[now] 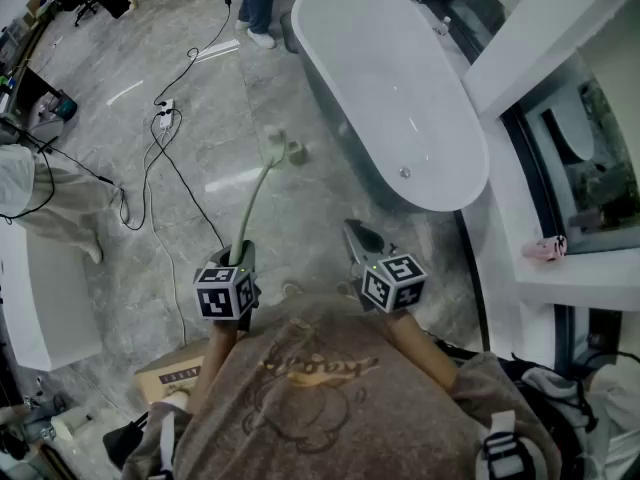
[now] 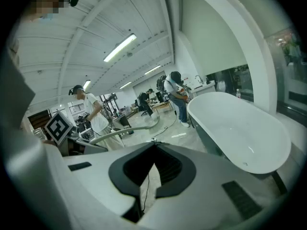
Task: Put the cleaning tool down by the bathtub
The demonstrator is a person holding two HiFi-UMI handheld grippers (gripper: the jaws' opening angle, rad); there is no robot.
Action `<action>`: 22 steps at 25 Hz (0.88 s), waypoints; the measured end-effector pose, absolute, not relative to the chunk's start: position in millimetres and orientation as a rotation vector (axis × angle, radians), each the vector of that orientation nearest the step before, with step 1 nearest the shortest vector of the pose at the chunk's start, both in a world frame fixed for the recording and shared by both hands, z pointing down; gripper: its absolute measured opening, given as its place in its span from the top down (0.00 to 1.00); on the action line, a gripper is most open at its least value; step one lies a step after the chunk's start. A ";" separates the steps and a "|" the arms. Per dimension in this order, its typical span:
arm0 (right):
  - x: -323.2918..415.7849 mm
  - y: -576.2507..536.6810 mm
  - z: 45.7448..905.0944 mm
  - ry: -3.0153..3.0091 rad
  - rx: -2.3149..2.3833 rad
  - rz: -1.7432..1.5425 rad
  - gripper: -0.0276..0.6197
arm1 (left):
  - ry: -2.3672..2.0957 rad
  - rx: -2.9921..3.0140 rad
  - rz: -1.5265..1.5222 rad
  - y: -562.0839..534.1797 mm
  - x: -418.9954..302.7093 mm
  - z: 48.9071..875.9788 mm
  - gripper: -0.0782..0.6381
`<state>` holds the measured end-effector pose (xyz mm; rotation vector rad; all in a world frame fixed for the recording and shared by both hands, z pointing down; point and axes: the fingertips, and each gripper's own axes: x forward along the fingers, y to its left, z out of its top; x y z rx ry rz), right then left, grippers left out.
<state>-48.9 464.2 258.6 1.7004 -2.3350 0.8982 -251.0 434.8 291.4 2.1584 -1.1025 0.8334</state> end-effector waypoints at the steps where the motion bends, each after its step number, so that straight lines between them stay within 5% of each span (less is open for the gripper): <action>1: -50.7 463.6 259.6 -2.333 1.700 0.894 0.96 | -1.100 2.162 0.832 433.6 -252.2 291.3 0.87; 22: -64.1 446.8 262.7 -2.319 1.794 0.867 0.96 | -1.042 2.195 0.853 404.8 -278.0 312.3 0.87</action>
